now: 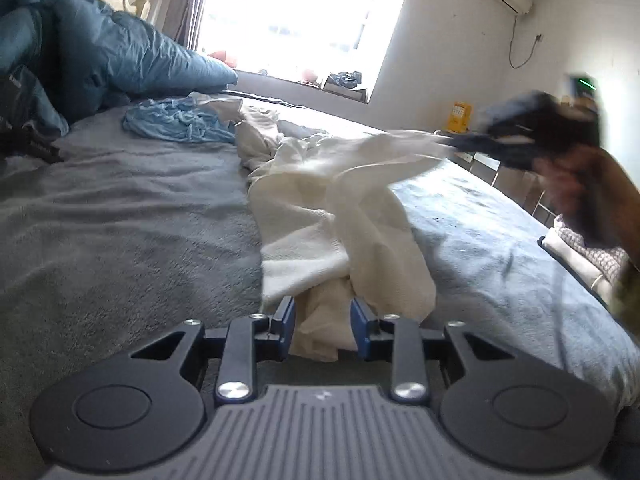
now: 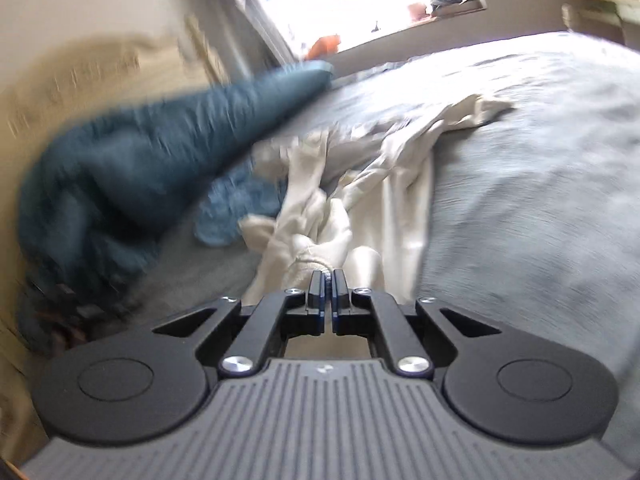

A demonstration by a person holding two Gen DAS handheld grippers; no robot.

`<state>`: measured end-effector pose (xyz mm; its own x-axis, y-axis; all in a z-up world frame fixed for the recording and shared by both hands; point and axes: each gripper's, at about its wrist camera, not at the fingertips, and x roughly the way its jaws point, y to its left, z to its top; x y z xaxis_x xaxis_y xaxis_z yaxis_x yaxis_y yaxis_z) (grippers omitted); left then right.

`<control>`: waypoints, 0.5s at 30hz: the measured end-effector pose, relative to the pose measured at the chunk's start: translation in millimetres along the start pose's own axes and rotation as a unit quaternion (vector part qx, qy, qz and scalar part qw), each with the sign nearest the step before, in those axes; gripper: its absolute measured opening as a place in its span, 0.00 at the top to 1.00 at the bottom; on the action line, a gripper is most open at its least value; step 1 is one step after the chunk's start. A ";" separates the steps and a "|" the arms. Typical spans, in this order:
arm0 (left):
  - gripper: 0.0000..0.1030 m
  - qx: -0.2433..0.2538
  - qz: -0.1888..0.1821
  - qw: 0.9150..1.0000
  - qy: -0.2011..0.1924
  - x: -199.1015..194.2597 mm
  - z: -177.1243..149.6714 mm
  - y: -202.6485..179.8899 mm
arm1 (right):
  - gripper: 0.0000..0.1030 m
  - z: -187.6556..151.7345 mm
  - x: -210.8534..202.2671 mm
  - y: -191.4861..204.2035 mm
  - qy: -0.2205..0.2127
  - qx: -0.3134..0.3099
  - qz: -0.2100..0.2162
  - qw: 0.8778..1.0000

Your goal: Fold clothes

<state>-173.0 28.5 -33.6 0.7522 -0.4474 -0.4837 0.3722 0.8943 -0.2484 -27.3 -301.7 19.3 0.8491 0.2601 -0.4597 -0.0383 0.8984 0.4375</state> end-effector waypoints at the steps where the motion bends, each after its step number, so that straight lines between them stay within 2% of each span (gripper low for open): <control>1: 0.68 0.005 0.002 1.000 -0.001 -1.1 1.7 -3.7 | 0.99 -1.5 -19.8 -14.5 -0.012 0.015 0.006 1.000; 4: 0.66 0.022 0.006 1.000 -0.003 -6.3 5.4 -15.5 | 0.99 -7.3 -78.8 -58.3 -0.047 0.059 0.021 0.997; 8: 0.64 0.039 0.005 0.999 0.003 -8.7 9.9 -27.4 | 1.00 -43.9 -136.1 -121.2 -0.066 0.119 0.000 0.991; 12: 0.62 0.055 0.005 0.998 0.009 -9.9 14.4 -38.9 | 1.00 -82.9 -162.7 -175.1 -0.060 0.159 -0.045 0.984; 15: 0.57 0.070 0.019 0.997 0.012 -5.2 19.0 -47.4 | 1.00 -96.8 -162.6 -185.6 -0.041 0.149 -0.060 0.986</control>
<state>-184.2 -11.5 -3.4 0.7538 -0.4125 -0.5115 0.4178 0.9017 -0.1114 -209.3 -476.5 -62.0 0.8787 0.1183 -0.4625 0.2105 0.7736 0.5977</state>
